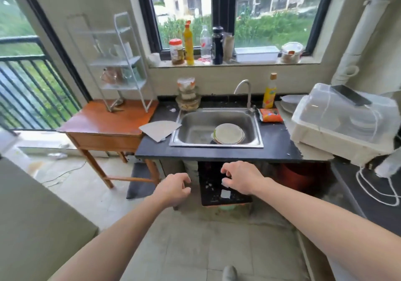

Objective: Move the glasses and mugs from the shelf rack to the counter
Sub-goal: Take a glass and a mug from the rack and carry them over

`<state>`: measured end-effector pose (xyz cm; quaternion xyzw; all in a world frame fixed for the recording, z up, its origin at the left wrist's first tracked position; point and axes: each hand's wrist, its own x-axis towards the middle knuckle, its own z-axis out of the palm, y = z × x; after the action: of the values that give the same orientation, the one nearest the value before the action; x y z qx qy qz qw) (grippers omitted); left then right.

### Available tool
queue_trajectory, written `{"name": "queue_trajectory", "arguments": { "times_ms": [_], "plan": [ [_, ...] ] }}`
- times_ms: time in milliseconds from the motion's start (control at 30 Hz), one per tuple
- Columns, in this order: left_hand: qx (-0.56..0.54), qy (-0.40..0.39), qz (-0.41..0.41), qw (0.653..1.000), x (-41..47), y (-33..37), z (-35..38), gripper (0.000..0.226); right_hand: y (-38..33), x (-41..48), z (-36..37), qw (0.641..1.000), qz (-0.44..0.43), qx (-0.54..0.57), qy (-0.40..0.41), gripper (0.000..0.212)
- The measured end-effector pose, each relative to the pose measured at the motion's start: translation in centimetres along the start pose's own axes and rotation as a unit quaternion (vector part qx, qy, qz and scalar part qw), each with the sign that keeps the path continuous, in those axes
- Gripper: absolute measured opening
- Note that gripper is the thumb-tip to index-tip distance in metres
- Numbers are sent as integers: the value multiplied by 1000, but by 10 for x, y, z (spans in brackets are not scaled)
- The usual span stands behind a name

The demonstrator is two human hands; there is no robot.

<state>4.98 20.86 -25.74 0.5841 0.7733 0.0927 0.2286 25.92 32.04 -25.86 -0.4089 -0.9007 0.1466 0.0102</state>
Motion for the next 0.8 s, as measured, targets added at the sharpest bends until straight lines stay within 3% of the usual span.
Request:
{"name": "queue_trajectory", "arguments": {
  "times_ms": [367,600,800],
  "plan": [
    [-38,75,-128,988,90,-107,-111,20,-85,231,-25,990,-141,0,5,36],
    [-74,111,-194,972,111,-187,-152,27,-153,326,-13,980,-197,25,2,29],
    [-80,123,-182,972,152,-265,-202,26,-210,402,-10,978,-207,5,-9,36]
  ]
}}
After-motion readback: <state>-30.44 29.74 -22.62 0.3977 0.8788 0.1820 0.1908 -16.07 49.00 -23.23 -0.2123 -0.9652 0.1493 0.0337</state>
